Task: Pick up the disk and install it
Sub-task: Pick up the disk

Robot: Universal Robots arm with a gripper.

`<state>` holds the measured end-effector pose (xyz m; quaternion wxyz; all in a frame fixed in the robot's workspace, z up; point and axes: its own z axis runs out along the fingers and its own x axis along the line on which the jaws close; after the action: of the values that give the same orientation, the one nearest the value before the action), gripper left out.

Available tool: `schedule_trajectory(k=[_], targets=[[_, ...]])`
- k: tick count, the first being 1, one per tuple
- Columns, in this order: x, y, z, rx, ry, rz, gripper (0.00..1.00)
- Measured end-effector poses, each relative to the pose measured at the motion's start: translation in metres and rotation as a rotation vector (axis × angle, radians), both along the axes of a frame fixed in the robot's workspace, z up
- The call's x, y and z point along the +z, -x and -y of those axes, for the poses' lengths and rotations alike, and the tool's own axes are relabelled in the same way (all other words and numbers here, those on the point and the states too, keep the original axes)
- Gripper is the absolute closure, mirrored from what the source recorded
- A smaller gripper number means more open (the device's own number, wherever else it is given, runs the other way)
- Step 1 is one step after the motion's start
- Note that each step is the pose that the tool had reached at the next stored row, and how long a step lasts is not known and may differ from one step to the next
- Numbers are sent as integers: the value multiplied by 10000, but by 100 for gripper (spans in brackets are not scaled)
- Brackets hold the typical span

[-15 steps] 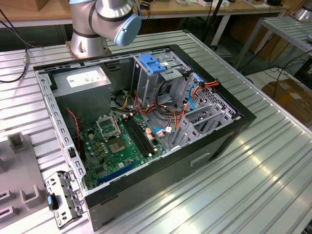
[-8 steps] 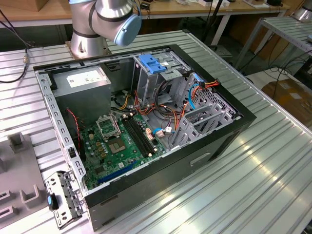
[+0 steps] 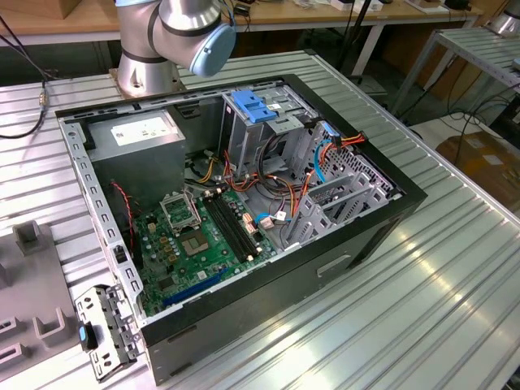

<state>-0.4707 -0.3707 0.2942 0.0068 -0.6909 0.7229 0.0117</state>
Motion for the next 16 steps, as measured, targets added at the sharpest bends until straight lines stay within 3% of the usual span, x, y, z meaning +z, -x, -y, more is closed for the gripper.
schedule_trajectory(k=[6,16], targets=[[36,-1,0,-2,-2,-1,47],[24,0,0,183,-2,-2,47]])
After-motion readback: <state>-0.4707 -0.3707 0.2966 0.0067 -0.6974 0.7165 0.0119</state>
